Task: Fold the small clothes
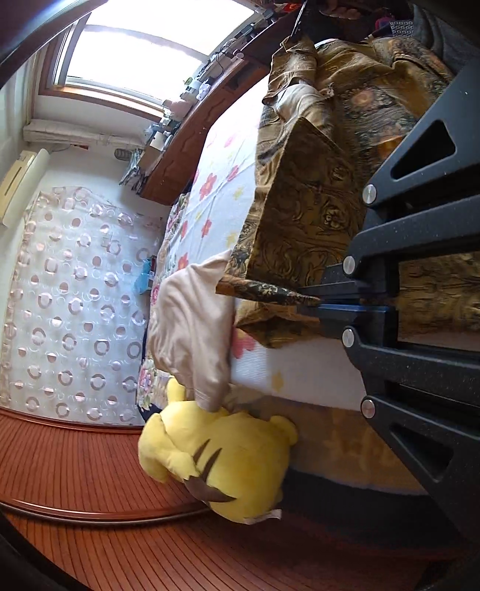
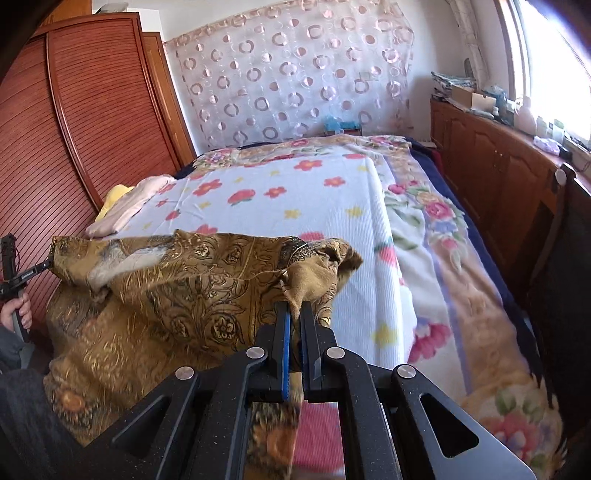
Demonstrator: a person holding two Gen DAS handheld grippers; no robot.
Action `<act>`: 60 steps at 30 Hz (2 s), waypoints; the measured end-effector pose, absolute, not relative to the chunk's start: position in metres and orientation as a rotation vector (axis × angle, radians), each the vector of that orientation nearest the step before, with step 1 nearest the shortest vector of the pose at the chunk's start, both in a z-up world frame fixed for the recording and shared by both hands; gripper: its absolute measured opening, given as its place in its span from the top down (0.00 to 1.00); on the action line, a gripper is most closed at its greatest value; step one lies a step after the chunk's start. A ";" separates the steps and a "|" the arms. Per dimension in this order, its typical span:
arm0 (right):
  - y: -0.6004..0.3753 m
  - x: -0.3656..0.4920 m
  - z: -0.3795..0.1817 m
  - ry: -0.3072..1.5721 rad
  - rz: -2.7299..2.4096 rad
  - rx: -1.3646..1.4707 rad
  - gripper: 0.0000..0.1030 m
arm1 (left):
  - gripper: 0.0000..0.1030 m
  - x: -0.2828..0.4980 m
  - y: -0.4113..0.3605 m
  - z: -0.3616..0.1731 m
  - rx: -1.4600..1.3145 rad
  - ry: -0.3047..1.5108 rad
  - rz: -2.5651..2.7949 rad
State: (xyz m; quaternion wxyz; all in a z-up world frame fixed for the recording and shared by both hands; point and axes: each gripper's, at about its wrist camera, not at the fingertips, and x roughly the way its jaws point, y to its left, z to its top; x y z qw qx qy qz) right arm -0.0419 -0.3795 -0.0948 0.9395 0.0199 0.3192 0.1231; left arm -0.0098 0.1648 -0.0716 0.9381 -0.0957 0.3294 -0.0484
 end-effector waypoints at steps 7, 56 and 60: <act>-0.366 -0.039 -0.087 0.697 0.242 0.010 0.96 | 0.98 -0.024 0.163 -0.083 -0.153 0.713 -0.066; -0.353 0.062 -0.076 0.807 0.197 -0.066 0.57 | 0.28 0.101 0.161 -0.096 -0.023 0.937 -0.135; -0.353 0.062 -0.075 0.812 0.198 -0.066 0.57 | 0.28 0.101 0.163 -0.100 -0.044 0.945 -0.136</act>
